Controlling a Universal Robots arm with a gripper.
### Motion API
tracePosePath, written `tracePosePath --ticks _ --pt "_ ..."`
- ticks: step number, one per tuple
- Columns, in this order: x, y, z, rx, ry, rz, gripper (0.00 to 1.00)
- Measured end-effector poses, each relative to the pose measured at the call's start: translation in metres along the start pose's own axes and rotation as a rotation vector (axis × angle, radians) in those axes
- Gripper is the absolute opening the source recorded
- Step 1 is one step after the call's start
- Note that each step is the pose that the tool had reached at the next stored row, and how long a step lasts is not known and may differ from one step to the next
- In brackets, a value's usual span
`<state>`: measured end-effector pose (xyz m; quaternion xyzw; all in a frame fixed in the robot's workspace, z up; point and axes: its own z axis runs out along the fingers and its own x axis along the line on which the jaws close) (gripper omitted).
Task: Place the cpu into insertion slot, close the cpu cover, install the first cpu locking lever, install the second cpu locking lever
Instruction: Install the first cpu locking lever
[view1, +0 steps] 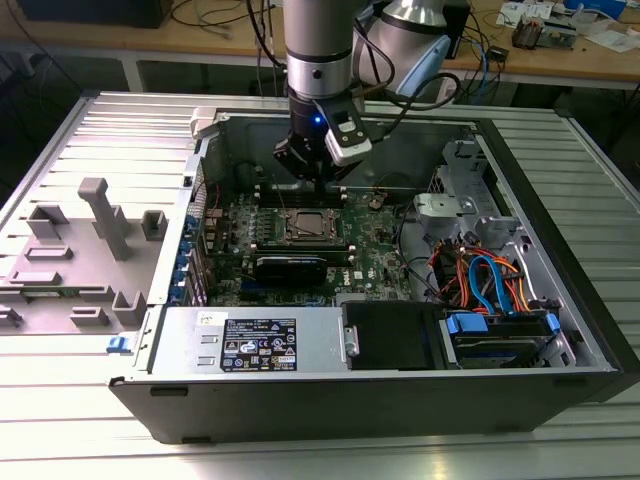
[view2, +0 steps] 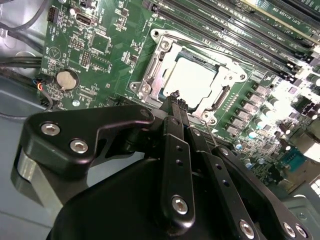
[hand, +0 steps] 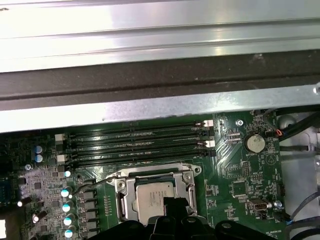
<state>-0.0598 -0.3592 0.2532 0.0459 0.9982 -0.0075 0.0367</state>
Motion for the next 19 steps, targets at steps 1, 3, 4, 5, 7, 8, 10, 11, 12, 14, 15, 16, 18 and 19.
tracePosePath --ticks 1,3,4,5,7,8,10,11,12,14,15,16,18,19 --pt "0.0 0.0 -0.0001 0.0001 0.0001 0.0 0.11" --pt "0.0 0.0 -0.0001 0.0002 0.0001 -0.001 0.11" --pt "0.0 0.0 -0.0001 0.0002 0.0002 -0.001 0.11" --pt "0.0 0.0 -0.0001 0.0002 0.0001 -0.001 0.11" --pt "0.0 0.0 -0.0001 0.0002 0.0002 -0.001 0.11" --pt "0.0 0.0 -0.0001 0.0002 0.0001 -0.001 0.11" --pt "0.0 0.0 -0.0001 0.0002 0.0001 -0.001 0.11" --pt "0.0 0.0 -0.0001 0.0002 0.0002 -0.001 0.11" --pt "0.0 0.0 -0.0001 0.0001 0.0001 -0.001 0.11" --pt "0.0001 0.0 -0.0001 0.0002 0.0002 -0.002 0.11" --pt "0.0002 0.0 -0.0002 0.0002 0.0009 -0.002 0.11" --pt "0.0004 -0.0001 -0.0002 0.0007 0.0035 -0.002 0.11" --pt "0.001 -0.0001 -0.0002 0.0006 0.0044 -0.002 0.11" --pt "0.0025 -0.0002 -0.0001 0.0003 0.0043 -0.002 0.11"
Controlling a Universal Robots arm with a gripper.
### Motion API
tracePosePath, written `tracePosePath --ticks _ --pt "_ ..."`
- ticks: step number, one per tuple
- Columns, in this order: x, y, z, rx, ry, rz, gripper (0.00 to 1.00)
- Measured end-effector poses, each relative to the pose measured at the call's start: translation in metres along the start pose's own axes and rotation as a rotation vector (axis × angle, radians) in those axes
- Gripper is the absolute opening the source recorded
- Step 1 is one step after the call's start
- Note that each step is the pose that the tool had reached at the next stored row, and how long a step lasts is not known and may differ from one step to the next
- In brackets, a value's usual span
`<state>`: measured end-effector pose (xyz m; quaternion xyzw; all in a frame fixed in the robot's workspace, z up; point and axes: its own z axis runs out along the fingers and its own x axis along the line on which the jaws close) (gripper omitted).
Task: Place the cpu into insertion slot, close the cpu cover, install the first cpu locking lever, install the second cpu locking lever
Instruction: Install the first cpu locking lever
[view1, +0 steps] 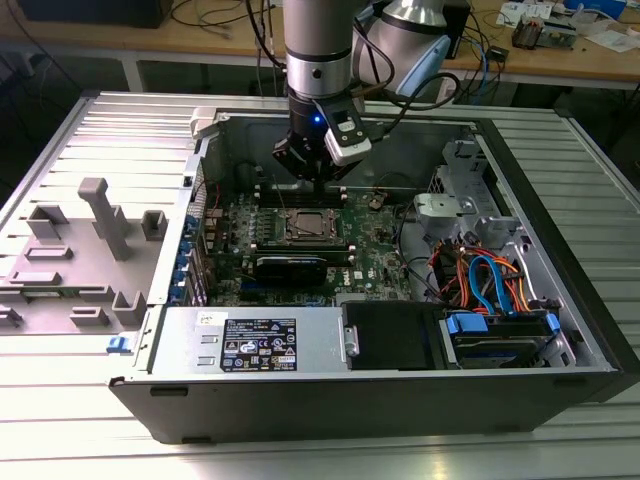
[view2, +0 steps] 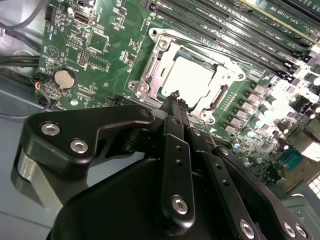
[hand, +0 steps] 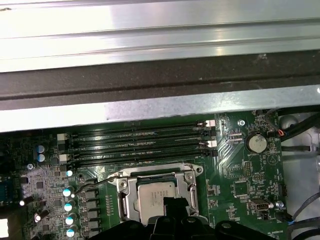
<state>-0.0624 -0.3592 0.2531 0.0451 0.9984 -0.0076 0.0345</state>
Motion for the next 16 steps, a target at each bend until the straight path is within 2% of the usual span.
tracePosePath --ticks 6,16 --pt "0.0122 -0.0011 -0.0007 0.0001 0.0002 0.0 0.11" --pt "0.0126 -0.0012 -0.0008 0.0001 0.0002 0.0 0.11"
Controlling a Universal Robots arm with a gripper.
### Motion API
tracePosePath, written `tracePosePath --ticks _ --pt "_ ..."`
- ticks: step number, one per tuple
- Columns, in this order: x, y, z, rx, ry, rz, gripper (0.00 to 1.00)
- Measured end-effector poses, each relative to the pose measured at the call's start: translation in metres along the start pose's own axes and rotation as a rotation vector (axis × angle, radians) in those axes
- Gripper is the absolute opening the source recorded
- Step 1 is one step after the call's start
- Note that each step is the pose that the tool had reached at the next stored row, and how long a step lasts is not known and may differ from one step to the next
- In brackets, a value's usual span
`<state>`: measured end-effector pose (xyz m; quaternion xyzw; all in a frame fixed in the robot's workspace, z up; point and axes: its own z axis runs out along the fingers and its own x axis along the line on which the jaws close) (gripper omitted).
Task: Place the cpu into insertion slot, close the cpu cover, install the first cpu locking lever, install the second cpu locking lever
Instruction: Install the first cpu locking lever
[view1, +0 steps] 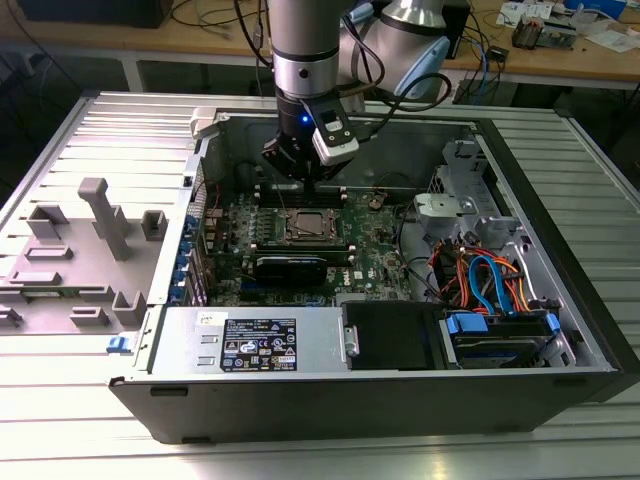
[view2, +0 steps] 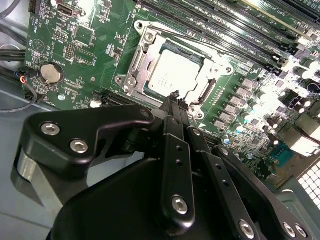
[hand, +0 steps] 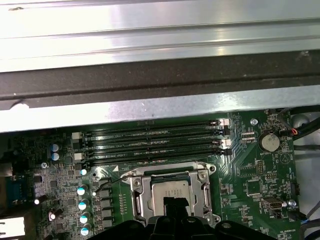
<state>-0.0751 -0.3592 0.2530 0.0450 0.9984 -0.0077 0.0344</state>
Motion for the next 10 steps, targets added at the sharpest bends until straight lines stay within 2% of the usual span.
tracePosePath --ticks 2,6,10 --pt "0.0012 -0.0002 -0.0001 0.0 0.0 0.0 0.11" --pt "0.0088 -0.0008 -0.0006 -0.0002 -0.0001 -0.004 0.11" --pt "0.0095 -0.0025 -0.0006 -0.0017 0.0002 -0.024 0.11"
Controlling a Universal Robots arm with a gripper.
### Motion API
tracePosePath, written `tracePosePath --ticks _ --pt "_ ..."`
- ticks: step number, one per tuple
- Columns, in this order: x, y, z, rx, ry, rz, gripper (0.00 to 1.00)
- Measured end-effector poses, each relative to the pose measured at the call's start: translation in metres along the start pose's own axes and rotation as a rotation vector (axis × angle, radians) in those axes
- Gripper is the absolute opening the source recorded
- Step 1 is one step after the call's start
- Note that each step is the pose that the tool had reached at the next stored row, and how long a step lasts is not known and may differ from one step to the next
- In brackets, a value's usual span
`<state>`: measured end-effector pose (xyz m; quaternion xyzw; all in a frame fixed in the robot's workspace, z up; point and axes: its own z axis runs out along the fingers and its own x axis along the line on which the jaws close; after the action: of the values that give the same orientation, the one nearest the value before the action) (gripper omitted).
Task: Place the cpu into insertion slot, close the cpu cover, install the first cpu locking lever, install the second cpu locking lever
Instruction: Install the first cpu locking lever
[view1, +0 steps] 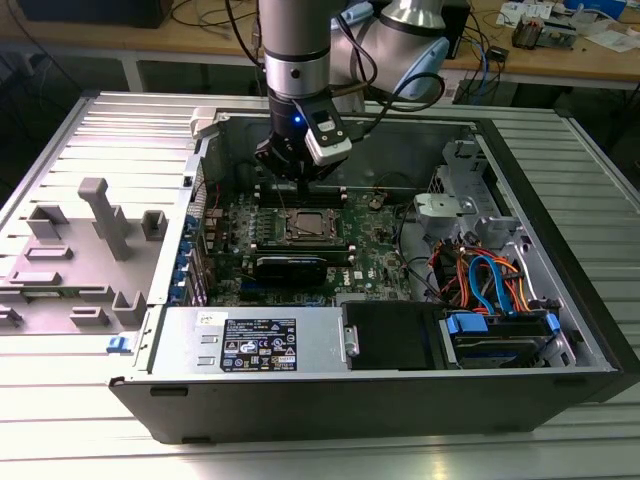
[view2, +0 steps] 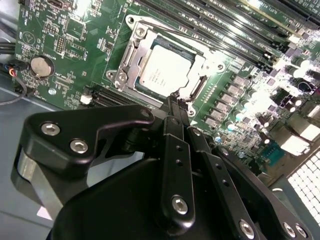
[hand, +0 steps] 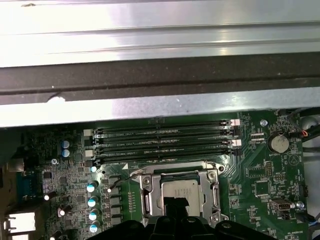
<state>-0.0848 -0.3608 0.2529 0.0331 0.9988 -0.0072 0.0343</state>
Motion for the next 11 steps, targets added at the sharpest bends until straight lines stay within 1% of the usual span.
tracePosePath --ticks 4,6,11 --pt "0.0015 -0.0015 0.0001 -0.0004 -0.0001 -0.006 0.11" --pt "0.0036 -0.0018 0.0 -0.0005 -0.0001 -0.009 0.11" --pt "0.0174 -0.0028 -0.0008 -0.001 -0.0002 -0.016 0.11"
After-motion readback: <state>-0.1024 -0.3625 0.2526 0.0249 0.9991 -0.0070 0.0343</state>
